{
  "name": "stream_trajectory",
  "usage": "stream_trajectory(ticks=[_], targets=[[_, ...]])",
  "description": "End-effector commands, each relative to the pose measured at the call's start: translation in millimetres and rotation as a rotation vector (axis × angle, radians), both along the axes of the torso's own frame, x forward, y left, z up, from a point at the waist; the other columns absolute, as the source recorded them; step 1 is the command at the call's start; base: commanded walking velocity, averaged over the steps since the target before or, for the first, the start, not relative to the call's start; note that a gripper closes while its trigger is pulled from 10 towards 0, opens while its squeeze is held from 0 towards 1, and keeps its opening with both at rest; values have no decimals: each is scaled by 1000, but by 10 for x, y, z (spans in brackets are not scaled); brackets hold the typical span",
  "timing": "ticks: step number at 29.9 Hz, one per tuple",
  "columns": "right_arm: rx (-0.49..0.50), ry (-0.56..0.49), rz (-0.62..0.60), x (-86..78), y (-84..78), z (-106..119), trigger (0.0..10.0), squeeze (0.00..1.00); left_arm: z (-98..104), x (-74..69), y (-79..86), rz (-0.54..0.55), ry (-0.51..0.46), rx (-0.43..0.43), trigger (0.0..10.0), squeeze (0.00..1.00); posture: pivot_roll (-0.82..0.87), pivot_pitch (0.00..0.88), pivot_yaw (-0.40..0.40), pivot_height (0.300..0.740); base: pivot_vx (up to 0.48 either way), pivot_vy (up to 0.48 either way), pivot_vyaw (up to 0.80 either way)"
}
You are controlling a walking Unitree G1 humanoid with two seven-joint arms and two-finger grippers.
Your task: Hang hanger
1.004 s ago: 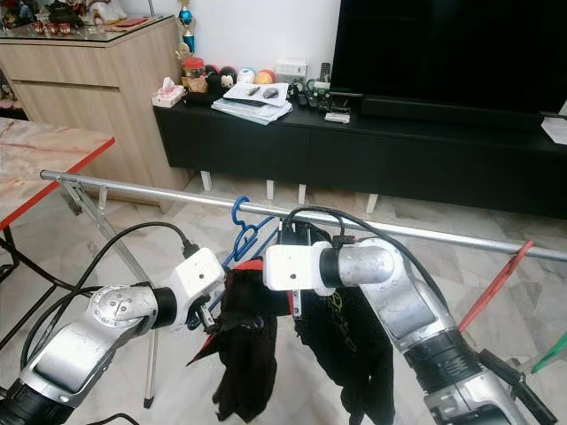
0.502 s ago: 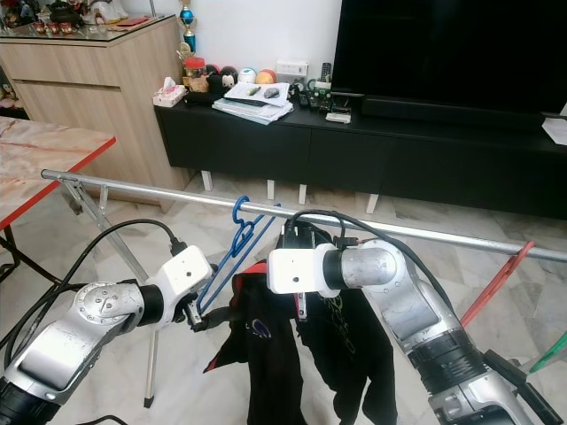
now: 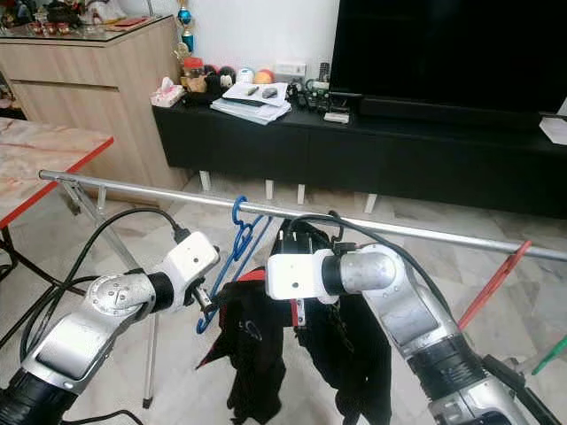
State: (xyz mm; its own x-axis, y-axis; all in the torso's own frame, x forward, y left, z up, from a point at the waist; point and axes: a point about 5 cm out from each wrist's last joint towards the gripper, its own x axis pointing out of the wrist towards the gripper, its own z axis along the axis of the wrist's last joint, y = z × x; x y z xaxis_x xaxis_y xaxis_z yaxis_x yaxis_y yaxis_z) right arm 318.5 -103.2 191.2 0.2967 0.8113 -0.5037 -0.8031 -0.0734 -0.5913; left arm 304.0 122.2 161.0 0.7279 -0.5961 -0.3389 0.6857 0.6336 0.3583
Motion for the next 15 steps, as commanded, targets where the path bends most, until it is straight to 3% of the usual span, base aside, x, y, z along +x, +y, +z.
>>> stream_trajectory(ticks=[1,2,3,15], targets=[[21,-29,33,-32,52,97,10000,0,71,35,15,1,-36,7,10000,0,49,1,-17,740,0,0,0],[21,-29,34,-34,52,101,10000,0,64,32,11,-6,-33,12,5843,0,49,2,-17,740,0,0,0],[23,-30,36,-37,55,105,10000,0,56,24,2,-18,-29,14,0,0,50,3,-17,740,0,0,0],[41,-39,42,-33,90,138,10000,0,46,-19,-36,-61,-12,2,0,0,51,5,-17,740,0,0,0]])
